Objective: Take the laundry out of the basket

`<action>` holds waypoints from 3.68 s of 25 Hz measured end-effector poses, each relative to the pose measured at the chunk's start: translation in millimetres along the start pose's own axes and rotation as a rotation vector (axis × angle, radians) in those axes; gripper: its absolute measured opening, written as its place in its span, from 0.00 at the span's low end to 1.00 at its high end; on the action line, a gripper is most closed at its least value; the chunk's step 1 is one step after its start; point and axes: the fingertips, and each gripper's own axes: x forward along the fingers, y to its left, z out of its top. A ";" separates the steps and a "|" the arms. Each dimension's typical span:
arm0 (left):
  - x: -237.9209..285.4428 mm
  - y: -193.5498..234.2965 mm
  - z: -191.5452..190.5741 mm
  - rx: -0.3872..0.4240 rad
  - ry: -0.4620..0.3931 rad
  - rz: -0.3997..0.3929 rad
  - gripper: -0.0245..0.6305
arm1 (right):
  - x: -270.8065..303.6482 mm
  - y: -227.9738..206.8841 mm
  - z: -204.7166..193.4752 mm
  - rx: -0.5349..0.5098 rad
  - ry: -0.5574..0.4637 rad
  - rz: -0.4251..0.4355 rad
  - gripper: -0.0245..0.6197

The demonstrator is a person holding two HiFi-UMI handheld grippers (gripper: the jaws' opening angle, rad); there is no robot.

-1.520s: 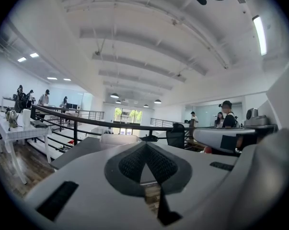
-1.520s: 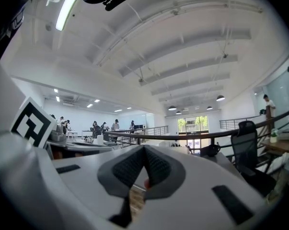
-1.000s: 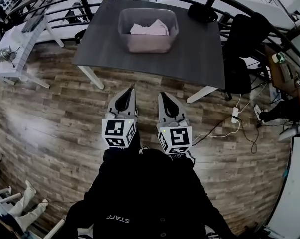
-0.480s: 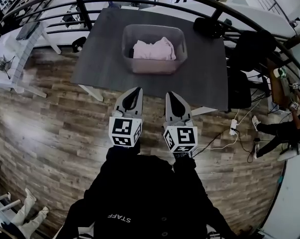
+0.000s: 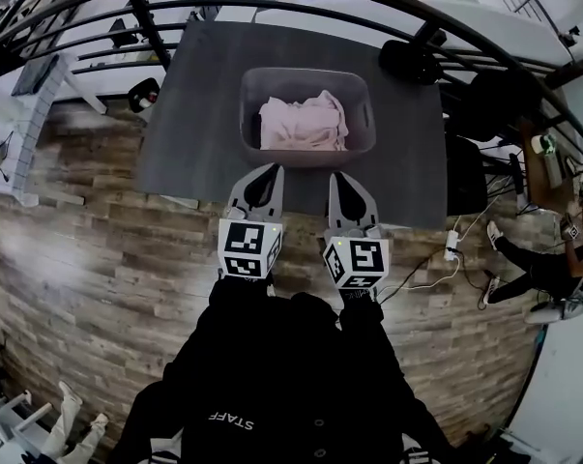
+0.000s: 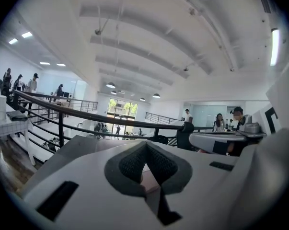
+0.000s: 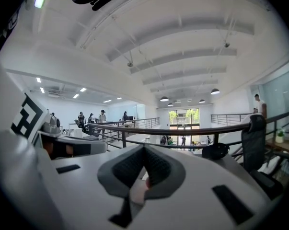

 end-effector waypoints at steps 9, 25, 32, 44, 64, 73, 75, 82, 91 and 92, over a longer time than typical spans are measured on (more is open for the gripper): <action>39.5 16.1 -9.6 -0.027 0.056 -0.019 0.04 | 35.7 -19.5 -7.5 0.013 0.046 -0.040 0.06; 124.8 31.2 -25.9 0.006 0.208 0.053 0.04 | 94.2 -87.9 -44.2 0.080 0.173 0.030 0.06; 173.8 49.8 -29.5 0.010 0.301 0.052 0.04 | 133.3 -117.1 -59.8 0.103 0.275 0.042 0.06; 254.8 56.3 -68.2 0.087 0.506 -0.085 0.04 | 194.4 -147.9 -96.2 0.140 0.436 0.082 0.06; 332.4 66.7 -219.6 0.600 0.944 -0.421 0.39 | 232.1 -161.3 -142.8 0.218 0.564 0.172 0.06; 344.3 77.4 -264.3 0.737 1.072 -0.562 0.42 | 234.9 -161.4 -154.9 0.225 0.639 0.166 0.06; 345.4 77.6 -272.4 0.742 1.093 -0.581 0.42 | 233.2 -161.7 -155.7 0.227 0.640 0.167 0.06; 352.6 80.3 -293.4 0.734 1.135 -0.601 0.39 | 233.3 -165.6 -151.8 0.243 0.617 0.159 0.06; 325.5 59.2 -254.9 0.624 1.120 -0.566 0.17 | 216.5 -169.2 -128.3 0.248 0.552 0.149 0.06; 320.2 55.7 -246.0 0.607 1.112 -0.563 0.17 | 213.1 -170.1 -124.0 0.252 0.541 0.146 0.06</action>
